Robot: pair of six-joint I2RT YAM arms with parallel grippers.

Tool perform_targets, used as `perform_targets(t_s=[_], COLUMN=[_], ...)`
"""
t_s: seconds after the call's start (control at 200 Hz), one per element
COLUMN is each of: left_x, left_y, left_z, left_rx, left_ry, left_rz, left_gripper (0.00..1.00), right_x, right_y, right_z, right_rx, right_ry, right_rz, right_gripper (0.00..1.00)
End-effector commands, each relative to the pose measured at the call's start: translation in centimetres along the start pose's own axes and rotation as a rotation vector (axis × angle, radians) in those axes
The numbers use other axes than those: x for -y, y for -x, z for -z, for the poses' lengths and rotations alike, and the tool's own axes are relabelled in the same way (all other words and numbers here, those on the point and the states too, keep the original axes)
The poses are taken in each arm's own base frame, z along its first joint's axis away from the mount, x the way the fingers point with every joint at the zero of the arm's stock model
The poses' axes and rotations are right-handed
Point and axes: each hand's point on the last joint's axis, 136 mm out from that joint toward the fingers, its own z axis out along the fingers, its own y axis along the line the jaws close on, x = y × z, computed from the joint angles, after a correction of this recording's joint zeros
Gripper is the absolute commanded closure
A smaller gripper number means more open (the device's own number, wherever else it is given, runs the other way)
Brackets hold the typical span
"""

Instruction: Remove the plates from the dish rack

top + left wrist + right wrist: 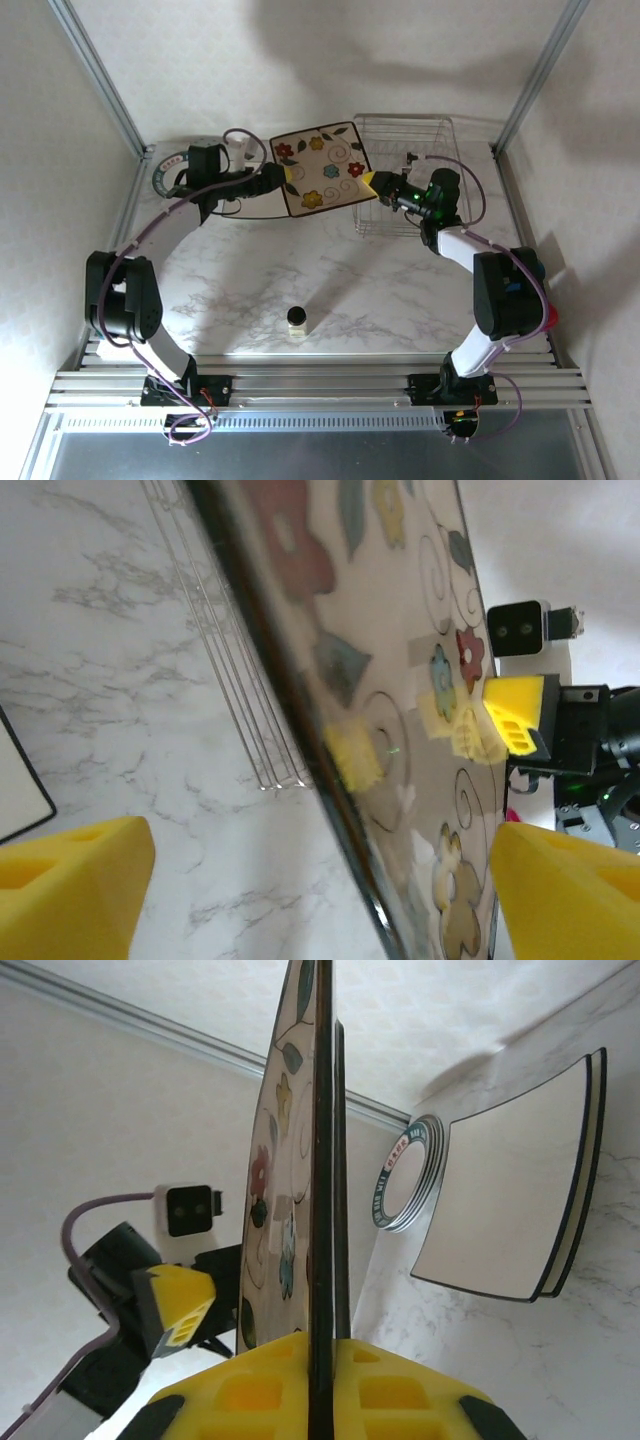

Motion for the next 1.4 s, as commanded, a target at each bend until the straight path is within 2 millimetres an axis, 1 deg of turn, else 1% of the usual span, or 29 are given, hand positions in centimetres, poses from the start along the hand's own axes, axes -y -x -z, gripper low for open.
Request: perform_targets(t_s=[0.0, 0.075, 0.21, 0.275, 0.37, 0.486, 0.571, 0.621, 0.721, 0.821, 0.856, 0.886, 1.001, 1.126, 1.131, 1.156, 1.161, 1.166, 1.211, 1.251, 1.261, 1.266, 1.291, 1.307, 1.327, 1.397], left_x=[0.8, 0.5, 0.2, 0.1, -0.2, -0.4, -0.6, -0.6, -0.5, -0.3, -0.3, -0.2, -0.2, -0.5, -0.4, -0.3, -0.3, -0.3, -0.2, 0.0, 0.1, 0.1, 0.3, 0.4, 0.6, 1.0], left_y=[-0.2, -0.1, -0.1, -0.2, -0.3, -0.4, -0.4, -0.3, -0.1, 0.0, 0.1, 0.2, 0.2, 0.6, 0.7, 0.9, 0.9, 0.9, 1.2, 1.5, 1.5, 1.6, 1.7, 1.7, 1.8, 2.0], left_z=[-0.4, -0.5, -0.7, -0.8, -0.8, -1.0, -1.0, -1.0, -0.9, -0.8, -0.8, -0.7, -0.8, -0.4, -0.4, -0.3, -0.2, -0.2, 0.0, 0.2, 0.3, 0.4, 0.4, 0.5, 0.6, 0.9], left_rx=[-0.013, -0.012, -0.013, -0.017, -0.023, -0.027, -0.025, -0.021, -0.014, -0.006, -0.003, 0.0, 0.006, 0.038, 0.04, 0.05, 0.052, 0.053, 0.07, 0.079, 0.081, 0.082, 0.084, 0.085, 0.09, 0.102], left_ry=[-0.059, -0.053, -0.05, -0.052, -0.047, -0.047, -0.046, -0.045, -0.045, -0.049, -0.05, -0.05, -0.054, -0.058, -0.06, -0.065, -0.066, -0.067, -0.075, -0.084, -0.085, -0.085, -0.091, -0.094, -0.096, -0.096], left_rz=[0.001, 0.009, 0.022, 0.028, 0.036, 0.047, 0.053, 0.052, 0.057, 0.06, 0.06, 0.06, 0.068, 0.091, 0.09, 0.093, 0.093, 0.094, 0.099, 0.1, 0.1, 0.1, 0.096, 0.096, 0.092, 0.085], left_gripper=[0.24, 0.38, 0.51, 0.55, 0.57, 0.64, 0.71, 0.78, 0.88, 0.91, 0.95, 1.0, 1.0, 1.0, 1.0, 1.0, 1.0, 1.0, 1.0, 1.0, 1.0, 1.0, 1.0, 1.0, 1.0, 1.0], right_x=[-6.9, -6.8, -6.4, -6.2, -6.1, -5.9, -5.9, -5.9, -5.8, -5.7, -5.6, -5.6, -5.1, -4.2, -4.2, -4.1, -4.0, -4.0, -3.8, -3.7, -3.6, -3.7, -3.6, -3.5, -3.5, -3.3], right_y=[2.0, 1.8, 1.5, 1.3, 0.8, 0.5, 0.4, 0.4, 0.4, 0.5, 0.5, 0.5, 0.5, 0.7, 0.7, 0.8, 0.8, 0.8, 0.8, 0.9, 1.0, 1.0, 1.1, 1.1, 1.2, 1.5], right_z=[0.0, -0.2, -0.5, -0.7, -1.0, -1.3, -1.5, -1.5, -1.6, -1.7, -1.7, -1.8, -2.0, -2.2, -2.2, -2.3, -2.3, -2.3, -2.3, -2.3, -2.3, -2.3, -2.3, -2.3, -2.3, -2.1], right_rx=[0.029, 0.02, 0.002, -0.006, -0.026, -0.037, -0.04, -0.04, -0.037, -0.029, -0.028, -0.027, -0.026, -0.026, -0.025, -0.025, -0.024, -0.024, -0.024, -0.022, -0.02, -0.021, -0.019, -0.017, -0.017, -0.014], right_ry=[0.173, 0.172, 0.163, 0.155, 0.152, 0.146, 0.147, 0.147, 0.143, 0.139, 0.139, 0.139, 0.129, 0.096, 0.095, 0.09, 0.087, 0.087, 0.073, 0.061, 0.057, 0.057, 0.047, 0.041, 0.032, -0.001], right_rz=[0.215, 0.214, 0.217, 0.22, 0.225, 0.23, 0.23, 0.23, 0.228, 0.225, 0.223, 0.221, 0.201, 0.181, 0.182, 0.182, 0.18, 0.18, 0.176, 0.176, 0.177, 0.178, 0.178, 0.183, 0.184, 0.191], right_gripper=[1.0, 1.0, 1.0, 1.0, 1.0, 1.0, 1.0, 1.0, 1.0, 1.0, 1.0, 1.0, 1.0, 0.5, 0.5, 0.43, 0.4, 0.4, 0.26, 0.17, 0.16, 0.13, 0.08, 0.02, 0.01, 0.01])
